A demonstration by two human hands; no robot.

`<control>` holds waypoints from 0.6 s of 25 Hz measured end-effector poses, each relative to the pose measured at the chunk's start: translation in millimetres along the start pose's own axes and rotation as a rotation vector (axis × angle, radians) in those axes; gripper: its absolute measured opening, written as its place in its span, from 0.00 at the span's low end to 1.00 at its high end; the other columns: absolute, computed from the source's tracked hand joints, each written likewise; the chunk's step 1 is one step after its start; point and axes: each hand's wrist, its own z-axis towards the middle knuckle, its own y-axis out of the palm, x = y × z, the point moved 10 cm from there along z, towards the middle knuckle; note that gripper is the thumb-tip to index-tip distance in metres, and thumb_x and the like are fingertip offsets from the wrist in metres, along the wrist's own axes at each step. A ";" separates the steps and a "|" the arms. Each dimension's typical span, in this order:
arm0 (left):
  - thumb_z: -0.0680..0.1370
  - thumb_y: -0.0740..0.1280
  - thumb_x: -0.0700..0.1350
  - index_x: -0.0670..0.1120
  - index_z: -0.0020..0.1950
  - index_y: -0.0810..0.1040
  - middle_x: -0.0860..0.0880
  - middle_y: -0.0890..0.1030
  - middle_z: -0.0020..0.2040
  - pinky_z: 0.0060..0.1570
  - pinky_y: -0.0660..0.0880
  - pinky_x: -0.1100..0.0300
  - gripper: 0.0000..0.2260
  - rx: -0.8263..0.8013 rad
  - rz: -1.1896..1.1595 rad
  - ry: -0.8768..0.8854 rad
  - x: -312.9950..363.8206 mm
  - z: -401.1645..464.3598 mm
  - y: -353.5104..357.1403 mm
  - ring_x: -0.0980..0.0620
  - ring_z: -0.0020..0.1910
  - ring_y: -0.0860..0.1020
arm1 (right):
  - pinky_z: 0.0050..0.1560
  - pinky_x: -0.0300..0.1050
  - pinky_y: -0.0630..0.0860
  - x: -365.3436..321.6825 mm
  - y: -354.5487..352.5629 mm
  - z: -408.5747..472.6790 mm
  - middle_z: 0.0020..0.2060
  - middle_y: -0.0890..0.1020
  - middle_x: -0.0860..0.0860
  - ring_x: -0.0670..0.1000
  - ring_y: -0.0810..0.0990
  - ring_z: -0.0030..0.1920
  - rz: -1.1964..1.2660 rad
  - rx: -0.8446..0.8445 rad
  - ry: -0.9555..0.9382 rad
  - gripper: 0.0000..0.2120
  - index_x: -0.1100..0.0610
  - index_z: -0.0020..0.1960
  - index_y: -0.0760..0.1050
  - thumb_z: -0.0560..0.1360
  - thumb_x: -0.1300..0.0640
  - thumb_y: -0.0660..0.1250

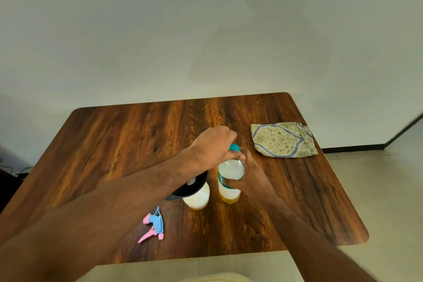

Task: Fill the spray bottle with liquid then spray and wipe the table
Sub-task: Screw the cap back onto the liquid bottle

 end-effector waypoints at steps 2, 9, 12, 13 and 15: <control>0.78 0.67 0.58 0.43 0.57 0.79 0.45 0.83 0.52 0.51 0.79 0.55 0.19 0.010 0.068 -0.041 -2.3 3.1 3.1 0.49 0.49 0.81 | 0.52 0.41 0.78 -3.1 0.9 -1.9 0.57 0.73 0.39 0.43 0.74 0.57 -0.020 0.000 0.013 0.44 0.45 0.69 0.61 0.60 0.50 0.81; 0.80 0.66 0.54 0.42 0.58 0.79 0.45 0.82 0.53 0.52 0.78 0.56 0.16 0.015 0.066 0.153 8.7 1.9 2.2 0.49 0.50 0.81 | 0.51 0.44 0.80 4.9 4.8 -5.4 0.55 0.74 0.40 0.46 0.76 0.56 -0.038 0.027 0.095 0.44 0.43 0.67 0.60 0.58 0.47 0.81; 0.81 0.64 0.54 0.42 0.59 0.78 0.45 0.81 0.54 0.53 0.78 0.56 0.16 0.043 0.067 0.173 6.7 -2.7 5.5 0.49 0.51 0.80 | 0.48 0.35 0.76 5.9 8.7 -5.7 0.56 0.74 0.40 0.45 0.76 0.57 -0.048 0.024 0.115 0.46 0.44 0.68 0.59 0.58 0.49 0.82; 0.81 0.64 0.54 0.43 0.60 0.78 0.45 0.81 0.54 0.53 0.78 0.56 0.16 0.060 0.067 0.184 6.4 -4.5 7.1 0.49 0.51 0.80 | 0.47 0.33 0.74 5.7 9.4 -6.6 0.56 0.74 0.40 0.45 0.75 0.58 -0.051 0.025 0.117 0.46 0.45 0.69 0.60 0.58 0.50 0.82; 0.81 0.64 0.54 0.43 0.60 0.77 0.45 0.80 0.54 0.52 0.78 0.58 0.16 0.095 0.032 0.191 3.6 -8.5 7.6 0.50 0.51 0.80 | 0.46 0.32 0.74 5.8 9.4 -7.8 0.57 0.74 0.40 0.44 0.75 0.58 -0.062 0.031 0.127 0.46 0.44 0.69 0.59 0.58 0.49 0.82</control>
